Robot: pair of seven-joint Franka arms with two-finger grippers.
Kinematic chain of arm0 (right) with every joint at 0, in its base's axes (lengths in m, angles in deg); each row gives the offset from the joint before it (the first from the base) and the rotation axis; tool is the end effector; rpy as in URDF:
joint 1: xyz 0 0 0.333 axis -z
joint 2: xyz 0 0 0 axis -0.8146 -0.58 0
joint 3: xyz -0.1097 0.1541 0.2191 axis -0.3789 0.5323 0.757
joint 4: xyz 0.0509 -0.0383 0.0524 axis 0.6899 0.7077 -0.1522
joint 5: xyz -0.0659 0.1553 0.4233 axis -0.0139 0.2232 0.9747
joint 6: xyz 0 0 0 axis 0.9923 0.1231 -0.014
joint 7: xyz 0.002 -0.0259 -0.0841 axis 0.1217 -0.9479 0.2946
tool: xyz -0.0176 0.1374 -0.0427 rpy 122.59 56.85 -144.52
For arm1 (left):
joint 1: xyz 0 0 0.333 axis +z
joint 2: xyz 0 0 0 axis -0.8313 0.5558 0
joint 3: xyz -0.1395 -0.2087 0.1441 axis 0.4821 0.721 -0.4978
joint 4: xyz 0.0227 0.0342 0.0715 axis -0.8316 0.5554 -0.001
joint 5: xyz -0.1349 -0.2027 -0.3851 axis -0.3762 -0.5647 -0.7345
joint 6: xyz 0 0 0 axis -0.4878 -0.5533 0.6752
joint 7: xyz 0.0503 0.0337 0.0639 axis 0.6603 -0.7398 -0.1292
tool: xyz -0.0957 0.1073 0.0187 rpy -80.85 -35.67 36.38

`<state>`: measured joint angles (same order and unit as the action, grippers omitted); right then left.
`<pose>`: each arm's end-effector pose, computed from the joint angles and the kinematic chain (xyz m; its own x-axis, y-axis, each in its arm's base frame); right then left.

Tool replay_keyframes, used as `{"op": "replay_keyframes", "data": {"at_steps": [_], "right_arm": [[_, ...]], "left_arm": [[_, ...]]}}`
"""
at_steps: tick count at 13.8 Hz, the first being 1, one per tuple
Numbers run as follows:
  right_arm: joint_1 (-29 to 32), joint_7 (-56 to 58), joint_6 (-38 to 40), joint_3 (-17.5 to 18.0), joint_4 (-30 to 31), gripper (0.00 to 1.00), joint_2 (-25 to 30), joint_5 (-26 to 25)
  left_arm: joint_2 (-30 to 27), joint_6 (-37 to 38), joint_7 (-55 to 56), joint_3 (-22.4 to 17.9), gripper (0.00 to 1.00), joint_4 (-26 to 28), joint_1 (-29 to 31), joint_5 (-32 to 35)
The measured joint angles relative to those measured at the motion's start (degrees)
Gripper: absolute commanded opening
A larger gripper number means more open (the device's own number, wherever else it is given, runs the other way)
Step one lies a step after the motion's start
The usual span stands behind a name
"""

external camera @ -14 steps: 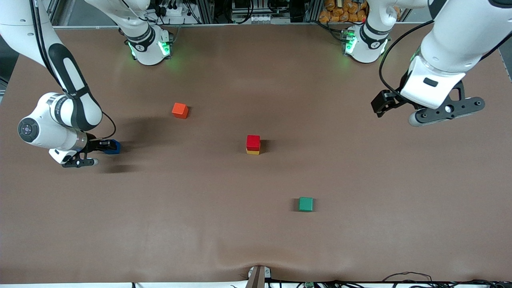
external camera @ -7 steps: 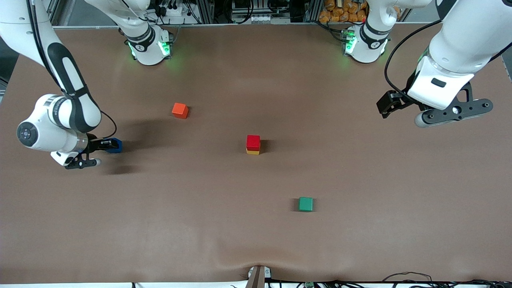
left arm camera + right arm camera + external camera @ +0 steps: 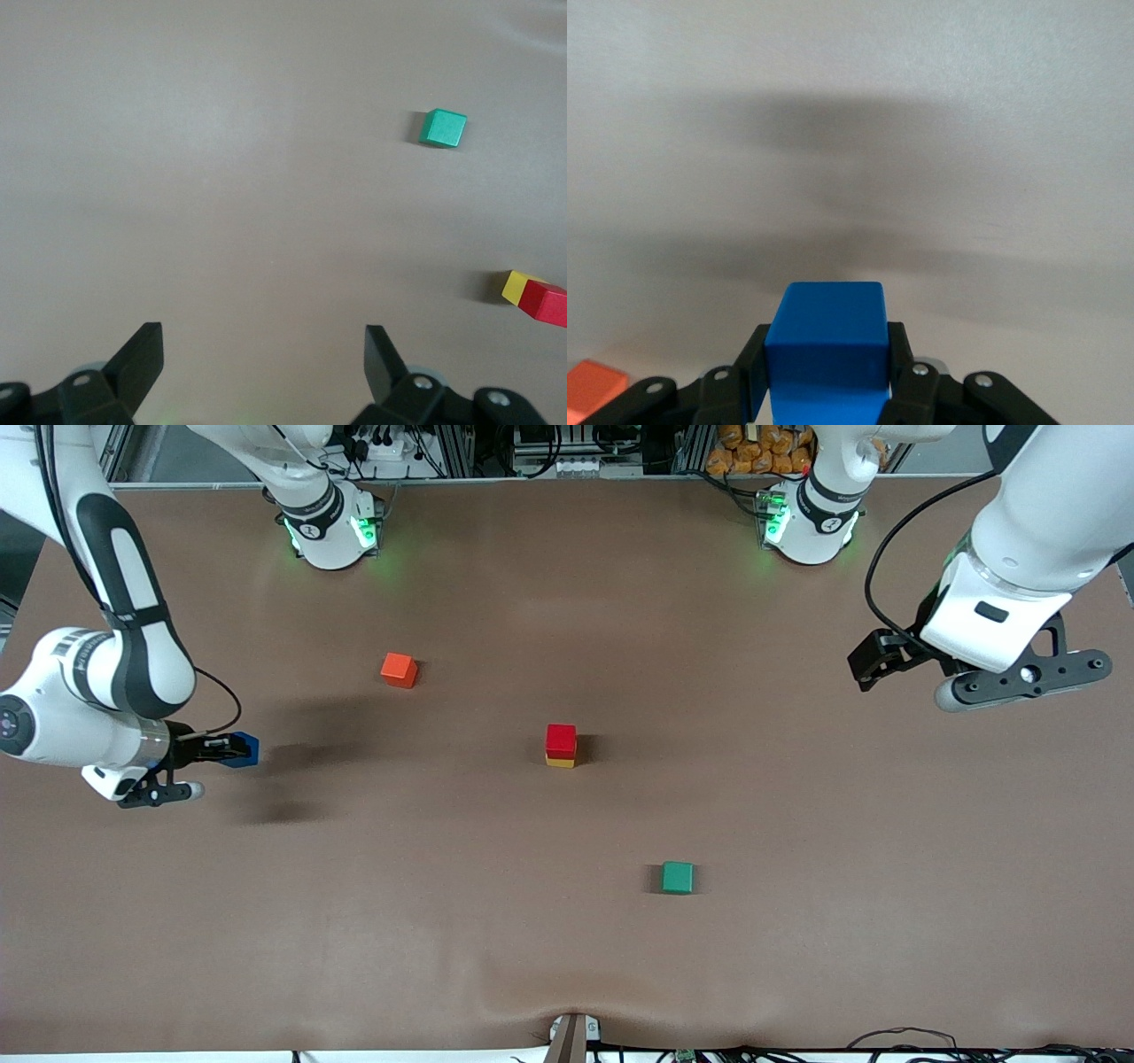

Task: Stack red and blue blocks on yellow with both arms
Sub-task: 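Close the right gripper on the blue cube and lift it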

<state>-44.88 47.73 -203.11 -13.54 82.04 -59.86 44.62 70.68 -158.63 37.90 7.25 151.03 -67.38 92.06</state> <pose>0.6050 -0.0955 0.1821 0.9686 0.1344 -0.2093 0.1044 -0.9834 -0.1484 0.6335 -0.1809 0.5840 0.9860 0.1609 0.0439 0.1646 -0.9812 -0.1010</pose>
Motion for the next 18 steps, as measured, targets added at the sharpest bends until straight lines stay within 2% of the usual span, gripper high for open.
{"op": "replay_keyframes", "data": {"at_steps": [6,10,13,18], "right_arm": [[0.01,0.00,11.49,-0.13,-8.19,0.00,3.29,0.04],[-0.07,-0.02,15.66,-0.01,-10.31,0.00,6.65,0.08],[-0.43,-1.26,21.74,0.16,-13.68,0.00,9.00,0.65],[-4.67,-7.72,29.23,0.36,-21.85,0.00,9.81,1.29]], "left_arm": [[0.00,-0.12,-0.05,0.00,1.00,0.42,1.06,0.00],[0.01,-0.51,-0.06,0.06,1.00,0.83,1.06,0.00],[0.01,-1.30,-0.06,0.05,1.00,1.13,1.32,0.00],[0.03,-2.06,-0.06,0.04,1.00,1.33,2.30,0.00]]}}
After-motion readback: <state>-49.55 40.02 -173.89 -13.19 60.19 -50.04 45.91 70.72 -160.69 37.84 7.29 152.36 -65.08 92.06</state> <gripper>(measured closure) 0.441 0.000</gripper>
